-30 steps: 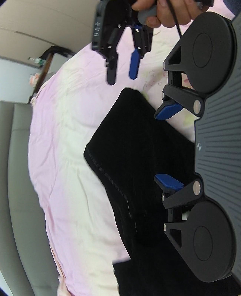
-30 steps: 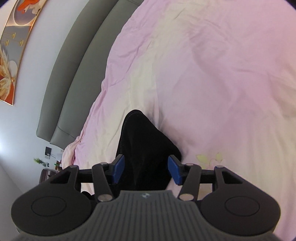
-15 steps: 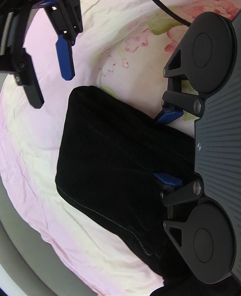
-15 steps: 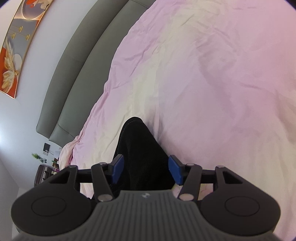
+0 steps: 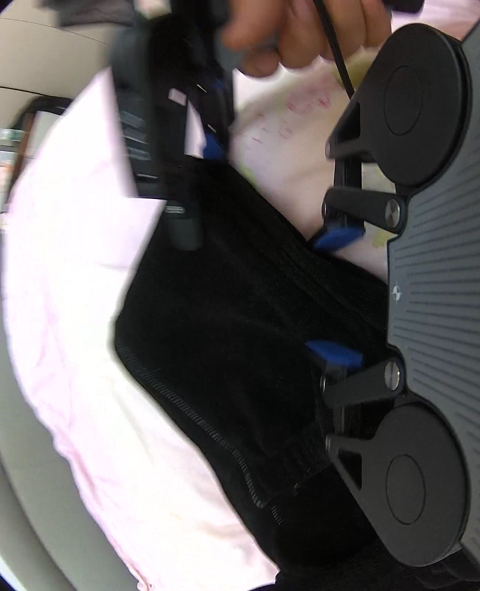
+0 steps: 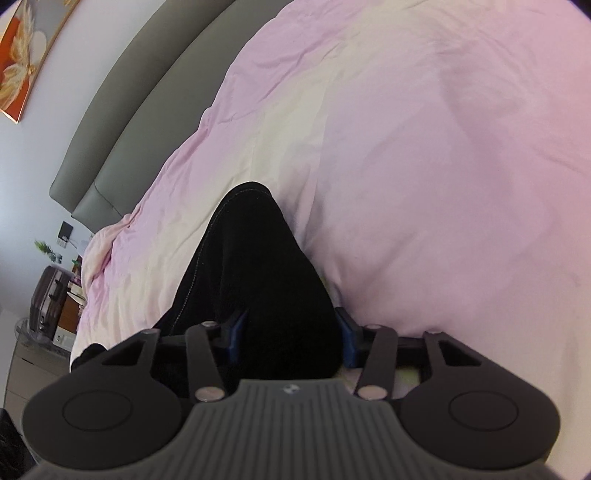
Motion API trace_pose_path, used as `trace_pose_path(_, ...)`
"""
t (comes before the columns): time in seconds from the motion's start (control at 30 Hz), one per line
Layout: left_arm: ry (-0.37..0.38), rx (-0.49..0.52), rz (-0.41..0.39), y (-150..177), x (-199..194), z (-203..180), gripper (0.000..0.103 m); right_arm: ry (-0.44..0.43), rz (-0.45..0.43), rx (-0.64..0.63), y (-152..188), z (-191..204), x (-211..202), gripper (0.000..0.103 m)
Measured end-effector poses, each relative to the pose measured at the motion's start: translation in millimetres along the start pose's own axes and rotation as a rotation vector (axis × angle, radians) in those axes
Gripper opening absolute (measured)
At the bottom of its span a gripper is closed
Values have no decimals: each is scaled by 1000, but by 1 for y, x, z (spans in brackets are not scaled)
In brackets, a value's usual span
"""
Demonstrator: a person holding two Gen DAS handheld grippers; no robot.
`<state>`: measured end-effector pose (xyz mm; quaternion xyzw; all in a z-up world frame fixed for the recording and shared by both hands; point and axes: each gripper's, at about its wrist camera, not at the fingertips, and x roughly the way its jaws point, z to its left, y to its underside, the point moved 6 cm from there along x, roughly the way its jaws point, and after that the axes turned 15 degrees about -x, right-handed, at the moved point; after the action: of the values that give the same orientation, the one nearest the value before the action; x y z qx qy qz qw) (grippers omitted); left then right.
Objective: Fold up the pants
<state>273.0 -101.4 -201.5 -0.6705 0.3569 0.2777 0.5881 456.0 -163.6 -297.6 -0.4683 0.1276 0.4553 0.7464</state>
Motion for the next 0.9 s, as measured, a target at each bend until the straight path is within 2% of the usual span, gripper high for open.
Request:
trace_pose_path(0.1,67,-41,-99,-7,-53,14,52,-36,-3,73,0,-7,-4,34)
trace_pose_path(0.17,70,-87,-136,-8,-88,38,74,-44,-3,93,0,-7,-6,34)
trace_pose_path(0.2,58,-120,-148,-8,-103,55,78,-39,-3,88,0,-6,-6,34)
trace_pose_path(0.27,10,-193,-165,-6,-124,94,78,-31,-4,81,-1,-4,-6,33)
trace_pose_path(0.33,-75,-267,-160,0,-136,142,78,-29,-7,87,0,-4,-6,33)
trace_pose_path(0.43,-141,-362,-103,18,-136,207,78,-19,-8,80,1,-2,-7,33)
trace_pose_path(0.53,-195,-419,-54,39,-133,247,77,-3,-8,71,2,1,-8,33)
trace_pose_path(0.6,-203,-436,-13,58,-123,260,75,7,-11,63,2,3,-9,33)
trace_pose_path(0.63,-212,-437,12,66,-115,265,70,12,-12,62,2,3,-9,33)
trace_pose_path(0.7,-229,-415,20,79,-106,268,71,18,-15,62,1,5,-8,33)
trace_pose_path(0.9,-200,-496,35,81,-101,279,73,45,-44,60,5,12,-13,32)
